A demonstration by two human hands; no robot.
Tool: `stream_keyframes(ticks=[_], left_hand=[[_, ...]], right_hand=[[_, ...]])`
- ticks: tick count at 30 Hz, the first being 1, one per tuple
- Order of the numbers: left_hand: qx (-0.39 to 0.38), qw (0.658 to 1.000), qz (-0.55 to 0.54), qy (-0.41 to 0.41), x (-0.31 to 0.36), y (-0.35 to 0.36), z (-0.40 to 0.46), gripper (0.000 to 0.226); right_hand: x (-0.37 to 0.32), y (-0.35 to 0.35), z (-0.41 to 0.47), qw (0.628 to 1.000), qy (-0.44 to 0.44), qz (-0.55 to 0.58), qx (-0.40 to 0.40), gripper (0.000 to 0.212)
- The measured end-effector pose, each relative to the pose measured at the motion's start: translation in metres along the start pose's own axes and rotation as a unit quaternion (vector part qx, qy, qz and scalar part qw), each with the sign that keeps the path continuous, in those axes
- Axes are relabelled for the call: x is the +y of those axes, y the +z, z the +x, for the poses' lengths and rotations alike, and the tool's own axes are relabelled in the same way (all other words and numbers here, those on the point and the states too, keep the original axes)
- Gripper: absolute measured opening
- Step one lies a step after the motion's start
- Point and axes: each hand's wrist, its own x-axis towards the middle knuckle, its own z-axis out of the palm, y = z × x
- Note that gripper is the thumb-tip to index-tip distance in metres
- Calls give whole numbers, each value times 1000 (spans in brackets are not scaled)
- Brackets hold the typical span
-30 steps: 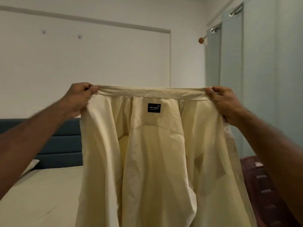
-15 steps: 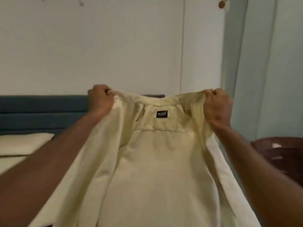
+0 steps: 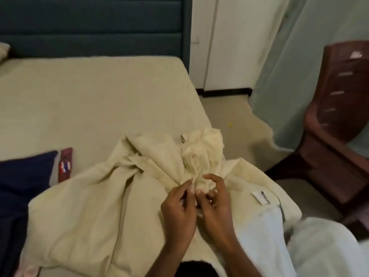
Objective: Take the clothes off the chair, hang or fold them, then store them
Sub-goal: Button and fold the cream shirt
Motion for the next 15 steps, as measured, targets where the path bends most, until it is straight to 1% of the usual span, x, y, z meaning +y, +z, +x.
stream_keyframes(ticks=[2,3,4,5,7,10,11,12,14,15], left_hand=[[-3,998,-49,-33,7,-2,-2,20],[4,996,-74,-43,13,-3,0,20],[10,994,-96,-59,15,-5,2,19],[15,991,-115,-73,16,-7,4,18],[11,985,-143,-100,16,-9,4,19],[8,979,-164,-116,14,-13,2,23],[10,980,-165,-111,13,-14,3,25],[12,981,-163,-106,12,-16,4,27],[13,982,-162,-98,12,-20,7,30],[14,981,-168,-96,13,-22,8,30]], right_hand=[[0,-10,-3,996,14,78,-38,33],[-3,-14,-3,995,7,87,-51,38],[-6,-13,-7,995,-3,73,-66,41],[-9,-12,-10,997,-21,34,-72,43],[-13,-6,-13,995,-70,-50,-53,39],[-9,-5,-10,987,-115,-110,13,31],[-7,-7,-8,979,-149,-136,35,30],[-3,-11,-5,963,-190,-182,57,29],[4,-20,0,926,-259,-264,73,22],[7,-23,2,917,-278,-277,72,18]])
